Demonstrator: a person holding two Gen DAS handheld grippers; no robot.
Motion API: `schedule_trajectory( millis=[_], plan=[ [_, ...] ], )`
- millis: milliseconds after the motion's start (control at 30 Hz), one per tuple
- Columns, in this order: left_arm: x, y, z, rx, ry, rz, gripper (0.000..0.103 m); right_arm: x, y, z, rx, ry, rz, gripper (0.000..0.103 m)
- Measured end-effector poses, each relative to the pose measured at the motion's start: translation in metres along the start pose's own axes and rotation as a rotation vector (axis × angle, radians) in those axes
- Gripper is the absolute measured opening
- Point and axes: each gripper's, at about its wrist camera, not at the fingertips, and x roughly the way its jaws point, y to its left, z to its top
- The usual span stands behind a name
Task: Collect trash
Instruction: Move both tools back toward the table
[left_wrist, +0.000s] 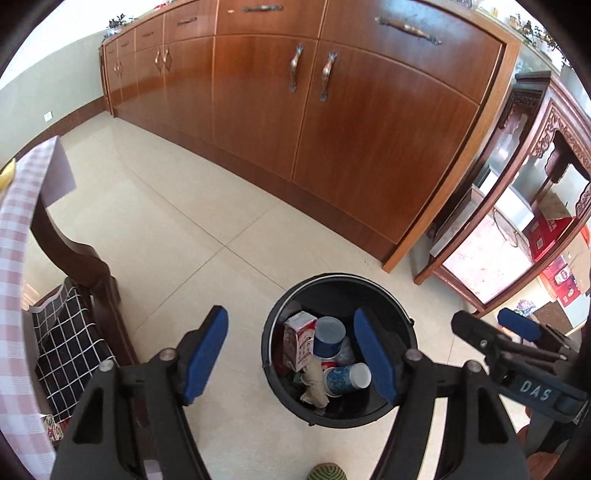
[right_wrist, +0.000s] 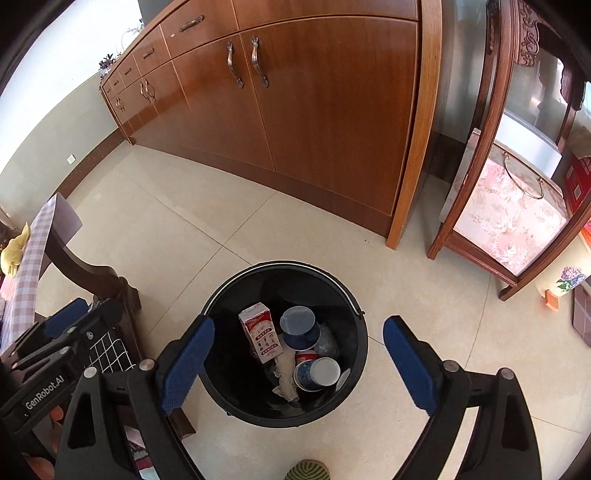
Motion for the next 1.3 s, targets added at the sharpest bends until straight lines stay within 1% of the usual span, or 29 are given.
schedule_trajectory(
  millis=[267, 433, 600, 733, 1000, 1300],
  plan=[
    [-0.039, 0.01, -0.004, -0.007, -0.029, 0.001, 0.072, -0.039, 0.024, -0.016, -0.005, -0.045, 0.017, 0.094],
    [-0.07, 0.014, -0.012, -0.003, -0.067, 0.001, 0.072, -0.064, 0.039, -0.028, -0.012, -0.091, 0.03, 0.094],
    [-0.096, 0.022, -0.017, -0.002, -0.09, 0.008, 0.072, -0.082, 0.054, -0.035, -0.021, -0.116, 0.059, 0.094],
    [-0.115, 0.029, -0.022, -0.002, -0.117, 0.02, 0.072, -0.095, 0.065, -0.041, -0.02, -0.131, 0.103, 0.094],
    [-0.152, 0.062, -0.034, -0.055, -0.164, 0.065, 0.072, -0.113, 0.112, -0.051, -0.092, -0.153, 0.187, 0.094],
    [-0.179, 0.122, -0.058, -0.154, -0.188, 0.16, 0.072, -0.123, 0.182, -0.06, -0.194, -0.156, 0.293, 0.094]
  ],
)
